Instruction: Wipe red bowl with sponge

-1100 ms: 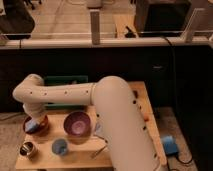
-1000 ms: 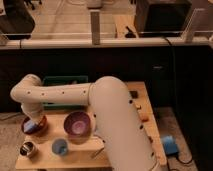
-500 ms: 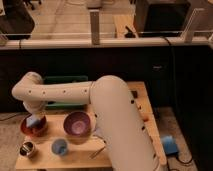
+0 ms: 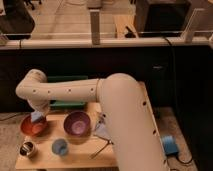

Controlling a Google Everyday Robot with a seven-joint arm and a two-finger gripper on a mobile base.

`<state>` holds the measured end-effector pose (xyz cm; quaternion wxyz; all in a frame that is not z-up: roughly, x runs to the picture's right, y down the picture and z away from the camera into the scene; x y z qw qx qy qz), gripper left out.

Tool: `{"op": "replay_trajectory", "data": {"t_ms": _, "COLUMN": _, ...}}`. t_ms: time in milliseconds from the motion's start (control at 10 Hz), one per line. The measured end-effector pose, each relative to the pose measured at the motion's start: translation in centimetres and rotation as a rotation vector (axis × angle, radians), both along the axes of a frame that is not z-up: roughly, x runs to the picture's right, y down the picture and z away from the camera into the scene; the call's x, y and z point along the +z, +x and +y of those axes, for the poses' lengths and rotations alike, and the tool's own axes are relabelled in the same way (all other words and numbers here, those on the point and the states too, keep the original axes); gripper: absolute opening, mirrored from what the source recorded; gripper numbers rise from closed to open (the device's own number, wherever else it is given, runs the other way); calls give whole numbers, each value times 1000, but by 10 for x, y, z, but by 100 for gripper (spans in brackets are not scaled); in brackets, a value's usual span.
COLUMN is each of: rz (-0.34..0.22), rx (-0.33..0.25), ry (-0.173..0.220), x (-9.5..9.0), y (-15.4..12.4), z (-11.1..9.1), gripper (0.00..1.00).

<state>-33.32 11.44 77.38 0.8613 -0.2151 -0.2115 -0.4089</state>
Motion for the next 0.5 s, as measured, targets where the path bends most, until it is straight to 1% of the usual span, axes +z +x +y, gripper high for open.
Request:
{"op": "replay_trajectory", "data": {"t_ms": 300, "rz": 19, "rx": -5, "ry": -12, "x": -7, "y": 13, "z": 5, "gripper": 0}}
{"op": "replay_trajectory", "data": {"t_ms": 500, "rz": 14, "rx": -12, "ry": -32, "x": -13, "y": 15, "z": 12, "gripper": 0}}
